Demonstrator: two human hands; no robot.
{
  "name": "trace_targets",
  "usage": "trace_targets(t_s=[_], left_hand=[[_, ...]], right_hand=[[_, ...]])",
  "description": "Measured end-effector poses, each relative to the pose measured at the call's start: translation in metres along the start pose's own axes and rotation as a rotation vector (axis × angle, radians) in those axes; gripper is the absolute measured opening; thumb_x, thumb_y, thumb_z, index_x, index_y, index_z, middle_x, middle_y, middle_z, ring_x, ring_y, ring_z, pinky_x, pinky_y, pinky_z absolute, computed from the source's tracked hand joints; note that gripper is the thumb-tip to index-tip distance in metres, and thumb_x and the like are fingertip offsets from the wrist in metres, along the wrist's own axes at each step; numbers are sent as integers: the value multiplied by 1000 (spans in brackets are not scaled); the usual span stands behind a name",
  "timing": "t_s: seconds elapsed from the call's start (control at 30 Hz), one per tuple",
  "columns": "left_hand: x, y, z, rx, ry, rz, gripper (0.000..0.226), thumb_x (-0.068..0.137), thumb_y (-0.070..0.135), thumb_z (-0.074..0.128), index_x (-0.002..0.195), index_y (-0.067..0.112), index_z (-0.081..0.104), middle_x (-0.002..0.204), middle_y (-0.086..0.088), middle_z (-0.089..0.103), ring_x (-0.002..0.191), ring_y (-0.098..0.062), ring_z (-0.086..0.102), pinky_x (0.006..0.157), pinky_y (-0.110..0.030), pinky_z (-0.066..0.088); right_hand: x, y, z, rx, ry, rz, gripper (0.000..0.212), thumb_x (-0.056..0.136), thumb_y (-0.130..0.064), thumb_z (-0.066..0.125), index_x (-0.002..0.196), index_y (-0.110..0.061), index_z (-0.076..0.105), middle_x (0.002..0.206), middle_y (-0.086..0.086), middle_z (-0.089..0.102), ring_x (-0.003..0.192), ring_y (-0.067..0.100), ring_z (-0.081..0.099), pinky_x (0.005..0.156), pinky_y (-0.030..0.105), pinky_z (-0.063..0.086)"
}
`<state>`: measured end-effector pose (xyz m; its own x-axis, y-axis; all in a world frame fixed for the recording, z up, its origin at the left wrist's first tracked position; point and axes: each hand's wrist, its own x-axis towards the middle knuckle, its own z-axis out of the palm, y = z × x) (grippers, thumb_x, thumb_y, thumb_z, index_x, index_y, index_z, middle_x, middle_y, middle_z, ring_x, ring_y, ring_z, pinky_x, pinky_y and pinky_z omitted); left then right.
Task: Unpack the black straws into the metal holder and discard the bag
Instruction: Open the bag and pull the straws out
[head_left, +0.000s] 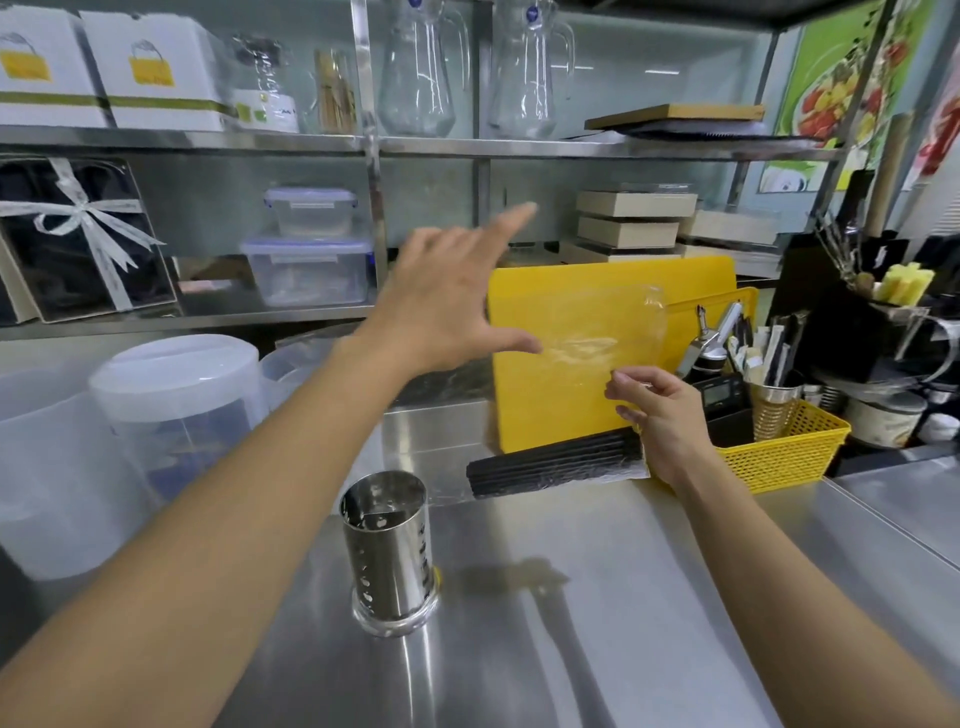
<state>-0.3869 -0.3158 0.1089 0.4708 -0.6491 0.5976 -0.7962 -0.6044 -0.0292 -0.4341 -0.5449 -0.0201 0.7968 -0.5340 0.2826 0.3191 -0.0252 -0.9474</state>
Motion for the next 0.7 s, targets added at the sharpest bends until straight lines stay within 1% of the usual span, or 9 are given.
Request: trace_targets(t_s=[0.03, 0.07, 0.13, 0.17, 0.23, 0.37, 0.5, 0.57, 0.7], left_hand=[[11, 8, 6, 38, -54, 16, 97, 66, 64, 65, 143, 29, 18, 130, -1, 56, 121, -24, 47, 105, -38, 25], [20, 13, 12, 81, -102, 32, 82, 71, 60, 63, 139, 30, 28, 124, 1, 61, 116, -25, 51, 102, -38, 29], [32, 20, 23, 115, -111, 61, 36, 86, 42, 56, 119, 28, 54, 110, 3, 67, 106, -24, 56, 90, -35, 35], [36, 22, 28, 85, -89, 64, 22, 90, 35, 52, 107, 26, 62, 104, 4, 69, 101, -24, 58, 83, -34, 37], [41, 25, 33, 6, -63, 60, 18, 91, 29, 51, 96, 23, 67, 100, 4, 69, 96, -22, 59, 76, -33, 39], [42, 24, 34, -84, -109, 23, 15, 89, 28, 54, 92, 23, 67, 97, 3, 69, 93, -21, 59, 79, -39, 48], [41, 18, 32, -160, -128, -45, 10, 87, 28, 58, 90, 24, 68, 90, 4, 70, 88, -16, 58, 73, -33, 46], [40, 14, 32, -174, -116, -49, 11, 87, 28, 59, 91, 24, 68, 91, 4, 70, 88, -15, 58, 75, -34, 47], [37, 5, 33, -248, -80, -75, 12, 86, 25, 60, 90, 19, 70, 90, 3, 70, 85, -16, 61, 80, -41, 51]], right_hand=[[0, 1, -1, 3, 2, -1, 2, 79, -17, 69, 78, -19, 69, 71, 0, 67, 77, 16, 63, 75, 31, 45], [-1, 2, -2, 5, 4, -3, 3, 79, -17, 69, 78, -19, 69, 70, -1, 67, 77, 16, 63, 74, 31, 45], [-2, 3, -5, 9, 3, -7, 3, 79, -16, 68, 78, -19, 69, 71, -1, 67, 77, 16, 63, 73, 31, 44], [-3, 4, -7, 13, 6, -8, 2, 80, -16, 68, 79, -18, 68, 72, 1, 67, 77, 16, 62, 73, 31, 44], [-5, 6, -12, 22, 19, 1, 1, 80, -15, 67, 81, -16, 68, 76, 3, 66, 77, 16, 62, 73, 31, 44], [-11, 20, -24, 48, 33, 52, 5, 80, -13, 66, 84, -12, 67, 77, 4, 64, 76, 14, 60, 73, 29, 44], [-18, 33, -28, 70, 31, 91, 3, 79, -12, 67, 77, -10, 69, 71, 4, 64, 68, 14, 57, 67, 29, 41], [-18, 33, -28, 61, 32, 80, 5, 79, -13, 67, 77, -8, 69, 71, 4, 64, 68, 13, 58, 68, 29, 42], [-12, 26, -25, 93, 34, 39, 7, 75, -17, 70, 78, -10, 70, 67, -2, 67, 75, 16, 59, 73, 34, 42]])
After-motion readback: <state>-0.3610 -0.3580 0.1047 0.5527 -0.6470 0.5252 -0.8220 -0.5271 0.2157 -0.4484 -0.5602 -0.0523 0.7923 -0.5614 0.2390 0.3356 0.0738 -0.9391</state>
